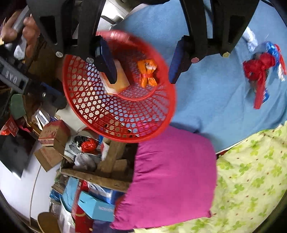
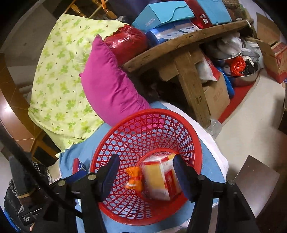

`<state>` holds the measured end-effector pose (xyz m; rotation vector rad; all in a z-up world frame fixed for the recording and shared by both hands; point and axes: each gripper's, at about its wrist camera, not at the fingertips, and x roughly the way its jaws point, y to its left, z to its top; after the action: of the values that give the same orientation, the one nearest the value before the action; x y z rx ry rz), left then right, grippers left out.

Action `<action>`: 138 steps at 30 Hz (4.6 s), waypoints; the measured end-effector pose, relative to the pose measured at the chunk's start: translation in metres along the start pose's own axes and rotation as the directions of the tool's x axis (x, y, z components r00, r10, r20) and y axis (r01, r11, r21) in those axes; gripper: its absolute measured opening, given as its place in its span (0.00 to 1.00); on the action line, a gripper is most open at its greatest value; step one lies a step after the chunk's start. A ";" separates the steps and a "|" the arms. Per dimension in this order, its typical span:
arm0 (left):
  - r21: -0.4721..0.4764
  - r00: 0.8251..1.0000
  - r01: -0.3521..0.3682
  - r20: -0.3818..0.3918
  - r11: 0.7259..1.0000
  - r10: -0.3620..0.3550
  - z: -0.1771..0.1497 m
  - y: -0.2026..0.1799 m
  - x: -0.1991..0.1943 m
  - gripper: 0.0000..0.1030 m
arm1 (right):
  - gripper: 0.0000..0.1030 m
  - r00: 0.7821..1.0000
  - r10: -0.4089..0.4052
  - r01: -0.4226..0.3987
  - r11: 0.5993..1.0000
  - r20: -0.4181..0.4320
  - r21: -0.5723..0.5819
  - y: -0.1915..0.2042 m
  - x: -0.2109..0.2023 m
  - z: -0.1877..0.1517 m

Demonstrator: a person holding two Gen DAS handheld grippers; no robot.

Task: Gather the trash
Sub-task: 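Carry both items over the red basket and open both tools to drop them, then move both open tools back toward the remaining trash, then grasp the red mesh ribbon with the right tool while the left tool grasps the clear plastic tray, then carry the ribbon and tray over the red basket and release both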

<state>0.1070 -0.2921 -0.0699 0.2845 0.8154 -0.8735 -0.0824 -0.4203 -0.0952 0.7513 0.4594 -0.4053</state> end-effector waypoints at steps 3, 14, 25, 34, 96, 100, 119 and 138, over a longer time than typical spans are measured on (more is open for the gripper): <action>-0.048 0.999 -0.036 0.026 0.998 0.037 -0.020 0.030 -0.023 0.60 | 0.64 0.999 0.021 -0.020 0.999 0.039 -0.038 0.010 -0.008 -0.002; -0.371 0.960 -0.260 0.003 0.891 0.281 -0.134 0.194 -0.108 0.62 | 0.64 0.971 0.239 -0.226 0.940 0.017 -0.257 0.117 -0.014 -0.029; -0.476 0.927 -0.333 -0.009 0.814 0.374 -0.186 0.265 -0.141 0.62 | 0.64 0.862 0.260 -0.418 0.850 -0.434 -0.321 0.216 0.106 -0.125; -0.453 0.952 -0.285 -0.029 0.845 0.306 -0.179 0.289 -0.107 0.63 | 0.64 0.819 0.254 -0.462 0.824 -0.515 -0.329 0.275 0.193 -0.135; -0.095 0.995 -0.026 -0.100 0.995 0.017 -0.195 0.223 -0.026 0.71 | 0.27 0.846 0.053 -0.245 0.923 -0.530 -0.298 0.220 0.261 -0.133; -0.075 0.995 -0.048 -0.094 0.996 0.041 -0.204 0.213 -0.026 0.71 | 0.27 0.876 0.097 -0.275 0.905 -0.472 -0.325 0.220 0.221 -0.122; -0.213 0.975 -0.194 -0.153 0.958 0.163 -0.203 0.212 -0.018 0.06 | 0.27 0.917 0.215 -0.336 0.872 -0.337 -0.356 0.186 0.102 -0.115; -0.147 0.988 -0.125 0.068 0.981 0.136 -0.073 0.126 -0.072 0.05 | 0.27 0.961 0.261 -0.276 0.912 -0.090 -0.303 0.114 0.010 -0.045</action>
<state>0.1396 -0.1331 -0.0784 0.1748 0.7736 -0.6953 -0.0276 -0.3142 -0.0661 0.5057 0.4444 -0.0520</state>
